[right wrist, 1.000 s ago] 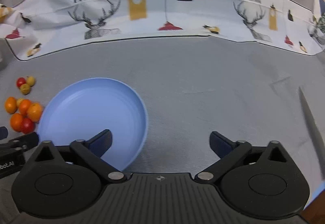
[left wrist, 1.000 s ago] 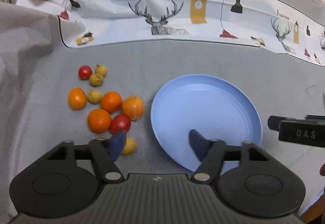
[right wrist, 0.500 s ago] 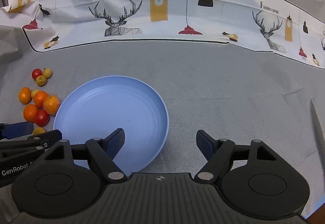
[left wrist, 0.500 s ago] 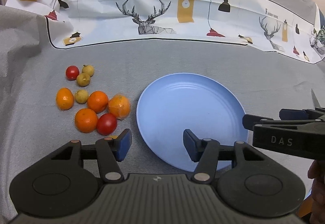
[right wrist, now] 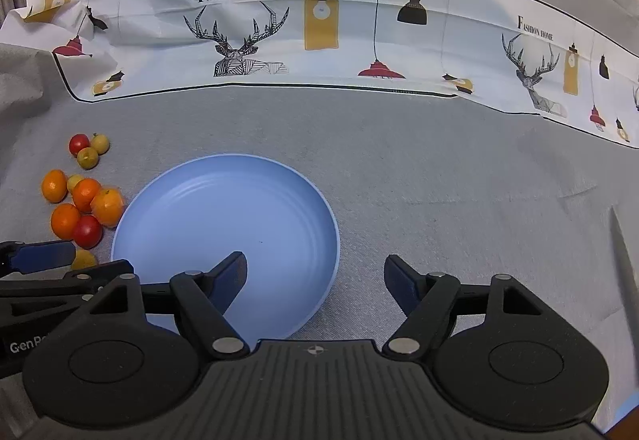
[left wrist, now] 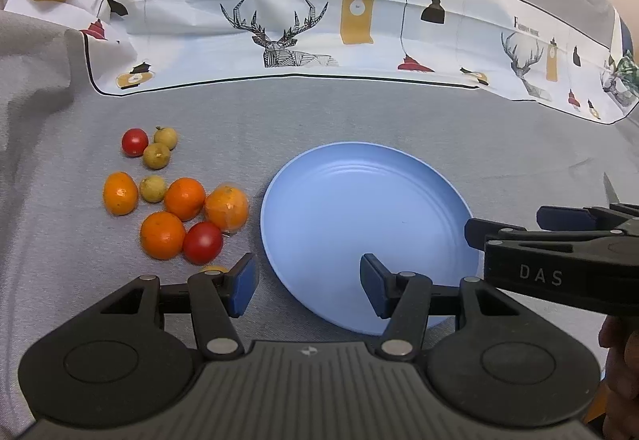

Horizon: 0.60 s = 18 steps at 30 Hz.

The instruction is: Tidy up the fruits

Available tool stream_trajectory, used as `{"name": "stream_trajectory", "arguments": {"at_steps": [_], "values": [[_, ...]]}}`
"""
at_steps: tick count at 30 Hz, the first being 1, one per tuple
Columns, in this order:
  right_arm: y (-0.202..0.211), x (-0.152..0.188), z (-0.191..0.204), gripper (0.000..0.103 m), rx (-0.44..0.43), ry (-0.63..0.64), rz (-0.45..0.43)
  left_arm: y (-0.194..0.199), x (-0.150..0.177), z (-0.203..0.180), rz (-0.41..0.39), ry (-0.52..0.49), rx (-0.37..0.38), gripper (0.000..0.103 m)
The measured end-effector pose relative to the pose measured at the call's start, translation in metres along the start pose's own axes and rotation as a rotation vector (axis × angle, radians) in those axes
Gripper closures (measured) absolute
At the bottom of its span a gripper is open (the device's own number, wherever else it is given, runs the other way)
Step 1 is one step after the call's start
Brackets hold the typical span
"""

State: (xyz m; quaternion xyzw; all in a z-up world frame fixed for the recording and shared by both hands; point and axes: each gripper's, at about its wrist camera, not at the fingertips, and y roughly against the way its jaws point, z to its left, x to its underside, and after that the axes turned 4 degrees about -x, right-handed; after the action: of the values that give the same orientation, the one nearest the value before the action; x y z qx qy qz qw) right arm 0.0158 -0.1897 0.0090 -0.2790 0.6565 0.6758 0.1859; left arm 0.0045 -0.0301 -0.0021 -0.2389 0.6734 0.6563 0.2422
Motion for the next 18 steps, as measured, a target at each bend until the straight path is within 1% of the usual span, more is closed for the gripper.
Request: {"name": "stream_trajectory", "arguments": {"at_steps": [2, 4, 5, 6, 7, 14, 17, 18], "values": [[-0.001, 0.000, 0.000, 0.033, 0.002, -0.005, 0.005, 0.000, 0.000, -0.001, -0.001, -0.003, 0.003, 0.045], [-0.002, 0.001, -0.001, 0.041, 0.001, -0.010, 0.008, 0.000, 0.001, -0.001, 0.002, -0.003, 0.005, 0.049], [-0.002, 0.001, -0.001, 0.044, 0.004, -0.011, 0.009, 0.000, 0.001, 0.000, 0.004, -0.002, 0.006, 0.052], [-0.003, 0.002, -0.002, 0.050, 0.015, -0.008, 0.012, -0.001, 0.001, 0.000, 0.006, 0.000, 0.007, 0.052], [-0.005, 0.002, -0.002, 0.052, 0.028, -0.008, 0.018, -0.002, 0.001, 0.001, 0.010, 0.003, 0.008, 0.052], [-0.027, 0.015, -0.013, 0.052, 0.068, -0.068, 0.125, -0.003, 0.001, 0.005, 0.021, 0.015, -0.006, 0.052], [-0.034, 0.020, -0.016, 0.052, 0.049, -0.098, 0.153, -0.002, 0.001, 0.004, 0.021, 0.013, -0.009, 0.052], [-0.035, 0.021, -0.016, 0.053, 0.042, -0.105, 0.162, -0.002, 0.001, 0.004, 0.020, 0.012, -0.009, 0.052]]}}
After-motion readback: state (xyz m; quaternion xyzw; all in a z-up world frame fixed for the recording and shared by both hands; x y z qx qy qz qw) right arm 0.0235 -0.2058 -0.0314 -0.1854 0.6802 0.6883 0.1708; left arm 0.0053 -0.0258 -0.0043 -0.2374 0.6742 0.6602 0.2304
